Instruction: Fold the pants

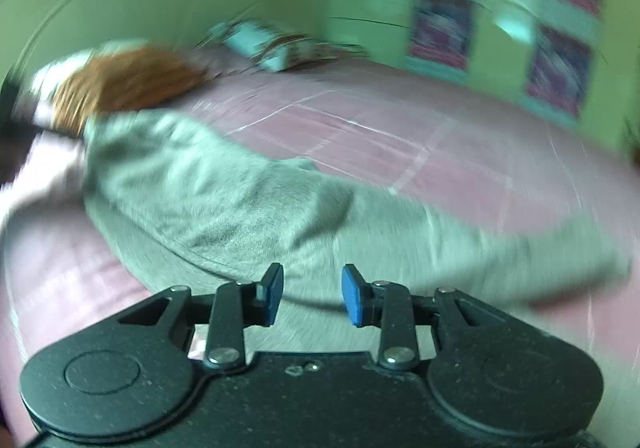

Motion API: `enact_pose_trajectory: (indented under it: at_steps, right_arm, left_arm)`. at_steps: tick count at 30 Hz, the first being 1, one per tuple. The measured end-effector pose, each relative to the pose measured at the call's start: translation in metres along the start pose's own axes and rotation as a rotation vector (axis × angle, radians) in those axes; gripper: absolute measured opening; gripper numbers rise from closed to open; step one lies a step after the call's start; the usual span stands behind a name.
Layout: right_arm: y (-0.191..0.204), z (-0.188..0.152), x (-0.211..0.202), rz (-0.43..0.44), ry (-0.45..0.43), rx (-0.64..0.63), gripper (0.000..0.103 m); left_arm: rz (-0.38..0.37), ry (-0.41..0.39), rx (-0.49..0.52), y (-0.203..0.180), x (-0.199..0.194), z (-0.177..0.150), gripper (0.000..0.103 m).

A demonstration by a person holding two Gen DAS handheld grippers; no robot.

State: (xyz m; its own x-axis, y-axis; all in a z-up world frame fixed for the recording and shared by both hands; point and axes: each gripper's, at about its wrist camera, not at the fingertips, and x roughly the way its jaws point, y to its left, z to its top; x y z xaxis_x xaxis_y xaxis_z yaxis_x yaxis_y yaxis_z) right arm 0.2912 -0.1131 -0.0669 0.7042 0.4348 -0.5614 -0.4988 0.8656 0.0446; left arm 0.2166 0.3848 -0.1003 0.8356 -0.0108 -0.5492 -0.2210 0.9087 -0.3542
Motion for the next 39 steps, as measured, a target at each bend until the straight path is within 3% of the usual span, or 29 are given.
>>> enact_pose_trajectory:
  at_steps: [4,8,11,13,17,18,20,21,23,26,29,32,34,36,37,39]
  right_arm:
    - [-0.024,-0.005,-0.007,-0.009,-0.028,0.22,0.027]
    - [-0.047,-0.008,0.007,0.002,-0.024,0.438,0.033]
    - [-0.056,-0.016,0.025,-0.004,-0.01,0.581,0.047]
    - [-0.056,-0.017,0.037,-0.004,-0.008,0.61,0.055]
    - [-0.063,-0.019,0.071,-0.04,0.07,0.695,0.051]
    - [-0.066,-0.021,0.079,-0.051,0.089,0.723,0.044]
    - [-0.072,-0.022,0.088,-0.06,0.108,0.743,0.008]
    - [-0.075,-0.023,0.092,-0.061,0.121,0.744,0.0]
    - [-0.074,-0.019,0.083,-0.046,0.097,0.721,0.0]
    - [-0.06,-0.002,0.045,-0.018,-0.014,0.614,0.0]
    - [-0.053,0.001,0.013,0.016,-0.08,0.565,0.0]
    - [-0.047,-0.02,0.02,0.024,-0.004,0.562,0.0]
    - [-0.045,-0.048,0.05,-0.005,0.152,0.575,0.0]
    - [-0.047,-0.057,0.053,0.0,0.137,0.627,0.002]
    - [-0.046,-0.055,0.05,-0.003,0.122,0.628,0.009]
    - [-0.043,-0.05,0.046,-0.013,0.105,0.607,0.013]
  left_arm:
    - [-0.089,-0.009,-0.158,-0.007,-0.002,0.006,0.031]
    - [-0.017,0.105,-0.197,-0.01,0.033,0.014,0.032]
    - [-0.017,0.117,-0.236,-0.003,0.045,0.019,0.032]
    - [-0.01,0.131,-0.244,-0.001,0.055,0.02,0.032]
    - [-0.002,0.145,-0.251,-0.008,0.065,0.022,0.033]
    - [0.0,0.145,-0.255,-0.007,0.067,0.022,0.033]
    - [0.009,0.149,-0.247,-0.01,0.074,0.025,0.032]
    - [0.008,0.145,-0.242,-0.012,0.073,0.025,0.027]
    - [-0.011,0.112,-0.247,-0.012,0.067,0.03,0.017]
    - [-0.103,0.009,-0.289,-0.01,0.046,0.045,0.017]
    - [-0.102,-0.02,-0.253,-0.006,0.03,0.051,0.015]
    - [-0.022,0.057,-0.233,0.01,0.036,0.032,0.015]
    - [-0.01,0.091,-0.281,0.022,0.039,0.015,0.015]
    - [-0.011,0.067,-0.283,0.023,0.032,0.009,0.015]
    - [-0.004,0.061,-0.272,0.021,0.03,0.009,0.015]
    - [0.003,0.065,-0.252,0.015,0.032,0.011,0.015]
